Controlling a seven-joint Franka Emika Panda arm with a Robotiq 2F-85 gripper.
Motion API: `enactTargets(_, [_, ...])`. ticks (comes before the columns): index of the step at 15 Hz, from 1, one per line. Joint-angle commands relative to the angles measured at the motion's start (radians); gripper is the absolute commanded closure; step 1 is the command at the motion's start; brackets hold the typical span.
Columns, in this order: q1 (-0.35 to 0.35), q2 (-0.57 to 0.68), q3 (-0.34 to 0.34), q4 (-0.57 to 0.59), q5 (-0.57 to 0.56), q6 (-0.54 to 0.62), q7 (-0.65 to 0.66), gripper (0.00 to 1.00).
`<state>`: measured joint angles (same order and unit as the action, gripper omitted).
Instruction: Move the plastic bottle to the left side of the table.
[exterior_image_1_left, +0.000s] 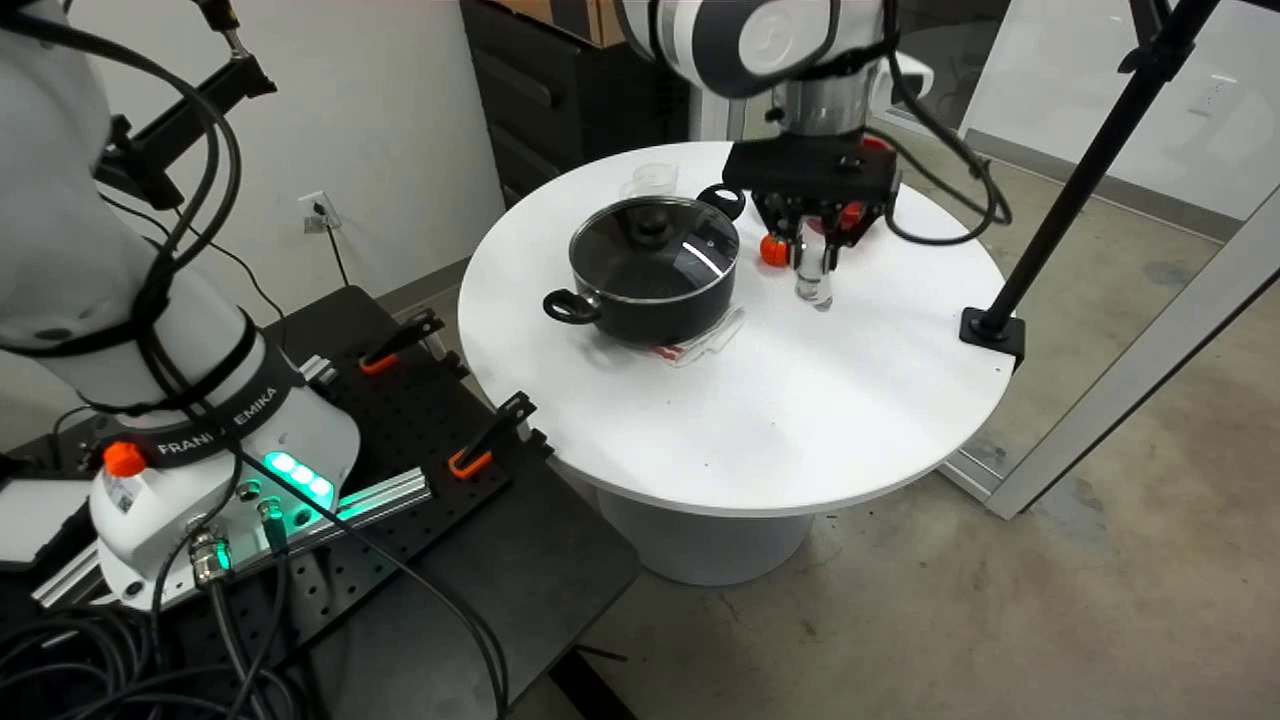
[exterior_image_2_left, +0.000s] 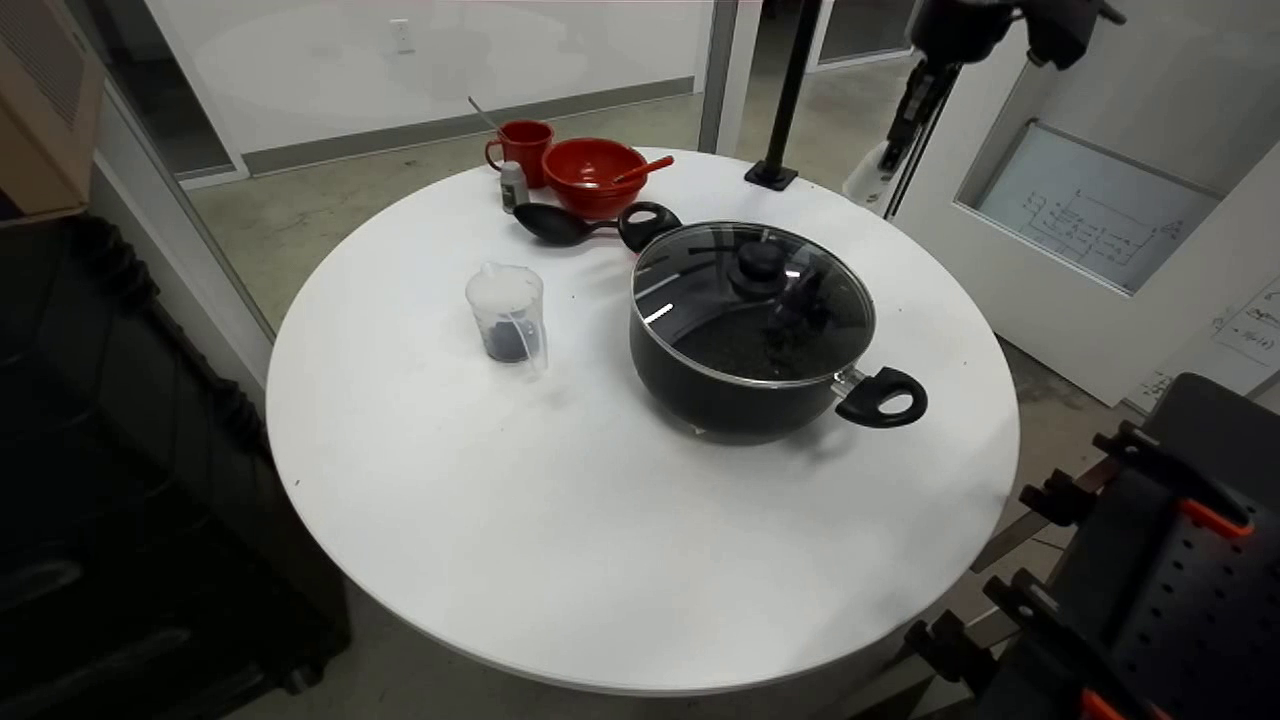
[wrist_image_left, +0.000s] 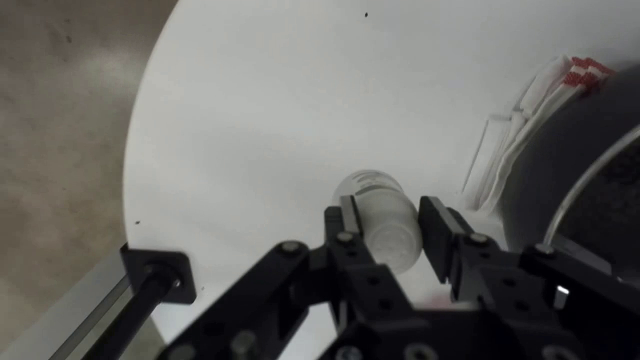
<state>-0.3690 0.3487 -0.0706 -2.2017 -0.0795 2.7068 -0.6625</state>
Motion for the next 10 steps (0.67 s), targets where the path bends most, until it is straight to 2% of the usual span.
enactTargets(1, [0.047,-0.221,0.000,-0.089,-0.018,-0.045,-0.015,0.90])
enactTargets(6, [0.179,-0.442,0.030,-0.130,-0.003,-0.111,-0.071,0.90])
enactTargets(10, [0.322,-0.535,0.056,-0.127,0.021,-0.215,-0.141,0.90])
